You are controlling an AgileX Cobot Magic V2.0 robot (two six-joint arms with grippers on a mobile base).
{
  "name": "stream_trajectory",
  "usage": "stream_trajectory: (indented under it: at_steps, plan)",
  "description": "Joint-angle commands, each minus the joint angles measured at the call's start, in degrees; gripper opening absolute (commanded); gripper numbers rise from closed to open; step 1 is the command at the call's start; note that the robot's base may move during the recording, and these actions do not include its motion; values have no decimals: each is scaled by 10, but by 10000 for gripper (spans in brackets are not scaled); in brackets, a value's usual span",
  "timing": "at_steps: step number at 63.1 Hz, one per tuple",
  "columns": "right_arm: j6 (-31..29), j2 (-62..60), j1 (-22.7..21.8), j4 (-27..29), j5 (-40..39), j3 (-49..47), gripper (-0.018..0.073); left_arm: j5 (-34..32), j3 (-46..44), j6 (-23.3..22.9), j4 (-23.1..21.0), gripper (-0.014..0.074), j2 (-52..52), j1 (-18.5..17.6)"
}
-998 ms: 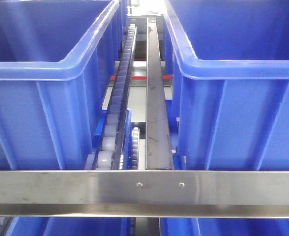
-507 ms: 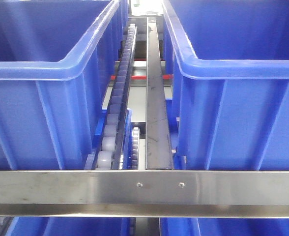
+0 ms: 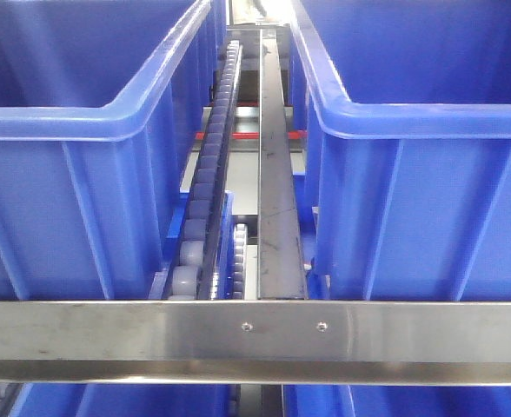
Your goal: Pick and sort blue part to right shelf
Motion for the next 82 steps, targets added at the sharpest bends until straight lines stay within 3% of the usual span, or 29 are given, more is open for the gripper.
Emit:
stream_trajectory:
  at_steps: [1,15,36,44,51,59,69,82]
  plan:
    - [-5,1,-3,0,-82,-26,449,-57,-36,2,-9,468,26,-16]
    - [-5,1,-3,0,-75,-26,610,-57,-65,2,-12,595,71,-18]
    - [-5,0,-3,0,-70,-26,623,-52,-69,2,-12,580,71,-18]
    - [-5,-8,-3,1,-49,-31,619,-44,-69,2,-12,473,60,-18]
    - [-5,-18,-3,2,-4,-43,517,-39,-69,2,-12,300,42,-18]
    - [-5,-28,-3,2,-2,-53,291,-42,-69,2,-12,116,24,-18]
    - [-5,-32,-3,4,-27,-62,38,-42,-69,2,-10,122,10,-18]
    - [-4,-49,-4,40,-27,-65,57,-42,-66,0,-11,122,-14,-1]
